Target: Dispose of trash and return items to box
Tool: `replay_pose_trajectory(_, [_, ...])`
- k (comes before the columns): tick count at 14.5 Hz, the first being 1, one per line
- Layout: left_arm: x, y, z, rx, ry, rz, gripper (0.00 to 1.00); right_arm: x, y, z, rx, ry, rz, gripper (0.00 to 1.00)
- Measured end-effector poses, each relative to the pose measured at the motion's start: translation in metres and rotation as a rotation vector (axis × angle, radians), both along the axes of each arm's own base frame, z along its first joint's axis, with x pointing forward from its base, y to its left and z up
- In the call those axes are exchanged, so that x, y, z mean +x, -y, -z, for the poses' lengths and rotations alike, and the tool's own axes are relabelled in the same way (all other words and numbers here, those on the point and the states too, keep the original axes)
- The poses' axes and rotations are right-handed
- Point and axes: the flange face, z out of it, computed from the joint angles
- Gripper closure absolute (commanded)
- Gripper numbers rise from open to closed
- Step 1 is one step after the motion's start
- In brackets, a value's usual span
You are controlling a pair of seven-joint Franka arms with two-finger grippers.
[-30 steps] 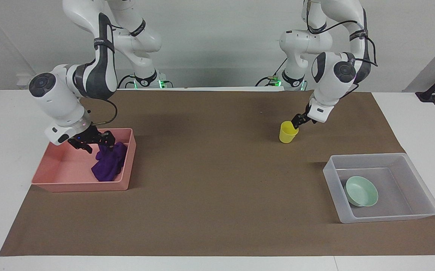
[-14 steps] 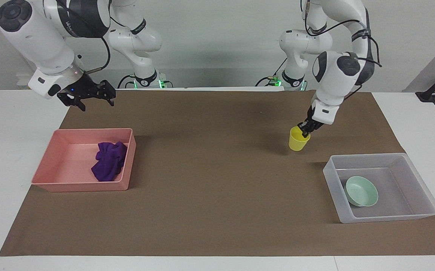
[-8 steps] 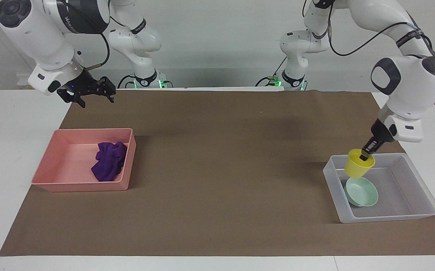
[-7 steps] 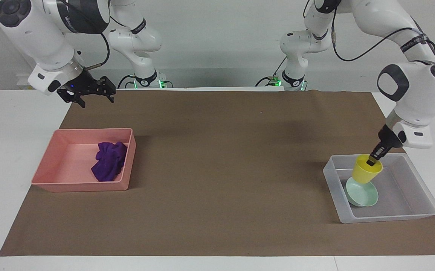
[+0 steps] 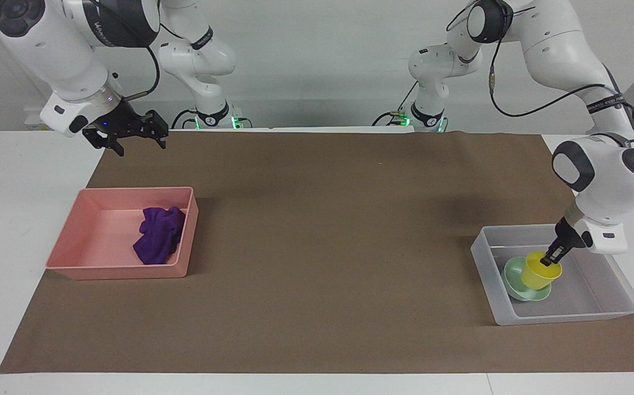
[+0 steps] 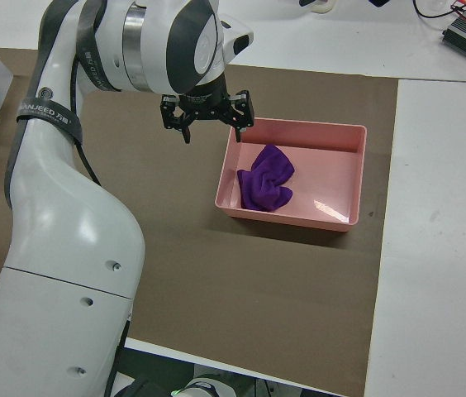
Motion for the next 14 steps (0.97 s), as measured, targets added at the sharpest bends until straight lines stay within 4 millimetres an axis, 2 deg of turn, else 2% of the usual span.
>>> replay_pose_trajectory(1, [-0.001, 0.002, 0.002, 0.0, -0.005, 0.003, 0.4, 0.0, -0.002, 0.0, 0.0, 0.0, -0.004, 0.01])
replay_pose_trajectory(2, [-0.001, 0.005, 0.003, -0.001, -0.007, 0.007, 0.0, 0.0, -0.004, 0.0, 0.0, -0.001, -0.008, 0.01])
replay_pose_trajectory(5, [-0.001, 0.011, -0.001, -0.001, 0.001, 0.016, 0.0, 0.0, -0.008, 0.0, 0.0, -0.001, -0.015, 0.01])
replay_pose_trajectory(7, [-0.001, 0.018, -0.021, 0.0, 0.024, 0.026, 0.0, 0.0, -0.008, 0.0, 0.0, -0.001, -0.015, 0.01])
replay_pose_trajectory(9, [-0.015, 0.029, -0.059, 0.001, -0.007, 0.047, 0.0, 0.0, -0.008, 0.0, 0.0, -0.001, -0.015, 0.01])
replay_pose_trajectory(10, [-0.027, 0.037, -0.084, 0.004, -0.03, 0.078, 0.0, 0.0, -0.008, 0.0, 0.0, -0.001, -0.015, 0.01])
replay_pose_trajectory(12, [-0.055, 0.052, -0.133, 0.012, -0.073, 0.214, 0.0, 0.0, -0.008, -0.001, 0.0, 0.002, -0.015, 0.01])
replay_pose_trajectory(14, [-0.081, 0.062, -0.171, 0.017, -0.1, 0.361, 0.0, 0.001, -0.008, -0.001, 0.0, 0.011, -0.014, 0.01])
